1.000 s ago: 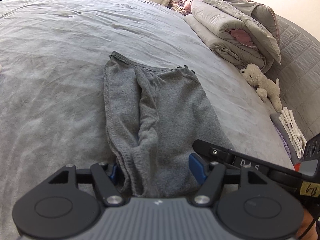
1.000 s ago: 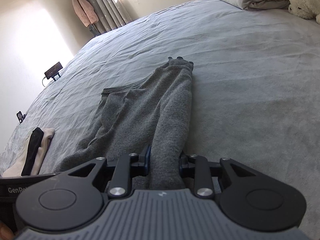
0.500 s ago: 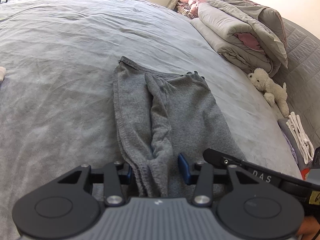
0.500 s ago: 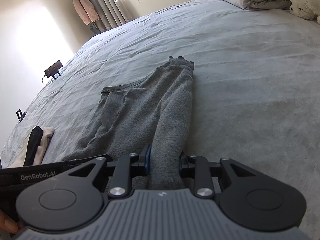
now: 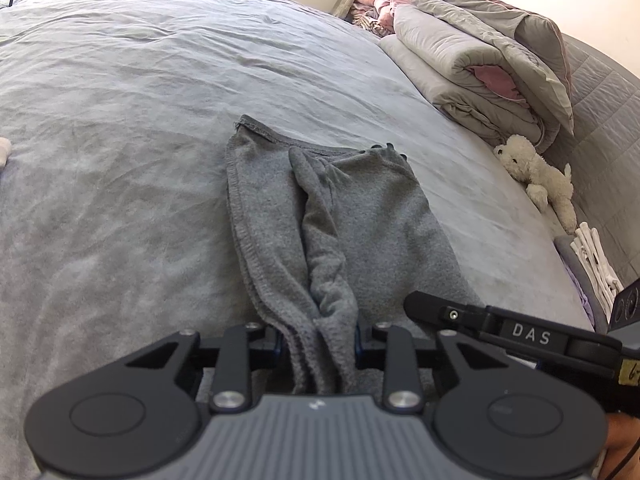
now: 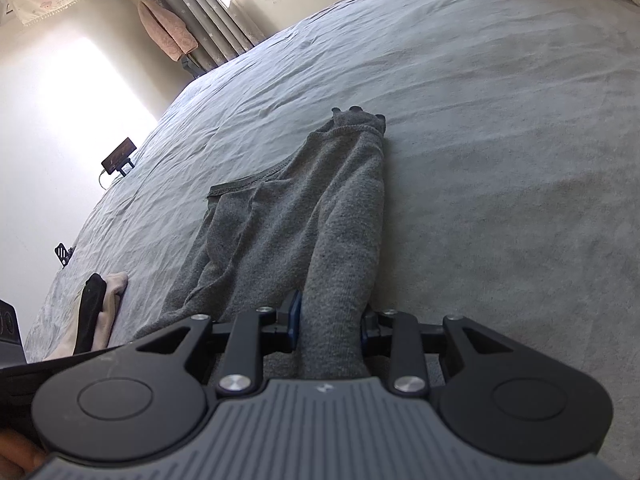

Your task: Fold clothes

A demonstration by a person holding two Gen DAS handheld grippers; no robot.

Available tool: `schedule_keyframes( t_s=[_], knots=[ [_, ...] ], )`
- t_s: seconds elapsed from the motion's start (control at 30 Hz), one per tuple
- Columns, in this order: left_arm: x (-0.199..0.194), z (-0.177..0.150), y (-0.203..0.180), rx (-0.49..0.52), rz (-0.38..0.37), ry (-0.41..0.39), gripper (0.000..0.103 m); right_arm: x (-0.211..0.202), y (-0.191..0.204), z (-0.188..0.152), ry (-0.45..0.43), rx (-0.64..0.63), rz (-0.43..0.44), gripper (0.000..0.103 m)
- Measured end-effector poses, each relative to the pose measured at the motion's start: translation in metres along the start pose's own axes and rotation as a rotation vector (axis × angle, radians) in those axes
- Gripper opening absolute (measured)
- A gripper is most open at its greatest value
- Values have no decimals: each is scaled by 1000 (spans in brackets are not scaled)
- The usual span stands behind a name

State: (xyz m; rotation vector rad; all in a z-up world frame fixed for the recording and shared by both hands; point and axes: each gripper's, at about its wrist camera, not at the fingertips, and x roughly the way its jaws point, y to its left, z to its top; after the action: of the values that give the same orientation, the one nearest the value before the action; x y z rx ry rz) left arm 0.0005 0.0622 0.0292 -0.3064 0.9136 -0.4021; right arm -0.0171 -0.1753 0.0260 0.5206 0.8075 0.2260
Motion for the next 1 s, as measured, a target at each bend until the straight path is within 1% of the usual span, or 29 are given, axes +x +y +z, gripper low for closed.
schedule_keyframes(
  t_s=[0.17, 0.23, 0.37, 0.5, 0.7, 0.87, 1.0],
  knots=[
    [1, 4, 10, -63, -36, 20, 34, 0, -17, 5, 11, 132, 65, 32],
    [2, 4, 11, -76, -42, 20, 34, -1, -19, 5, 13, 145, 74, 32],
    [3, 2, 8, -61, -33, 10, 35, -1, -14, 5, 6, 119, 63, 32],
    [4, 1, 8, -68, -38, 7, 35, -1, -14, 4, 2, 113, 58, 32],
    [5, -1, 2, -33, -20, -10, 39, 0, -9, 0, -13, 79, 34, 32],
    [3, -3, -4, 14, 10, -31, 32, 2, 1, -3, -27, 12, -7, 32],
    [1, -3, -10, 58, 27, -43, 28, 2, 14, -6, -51, -75, -68, 30]
  ],
)
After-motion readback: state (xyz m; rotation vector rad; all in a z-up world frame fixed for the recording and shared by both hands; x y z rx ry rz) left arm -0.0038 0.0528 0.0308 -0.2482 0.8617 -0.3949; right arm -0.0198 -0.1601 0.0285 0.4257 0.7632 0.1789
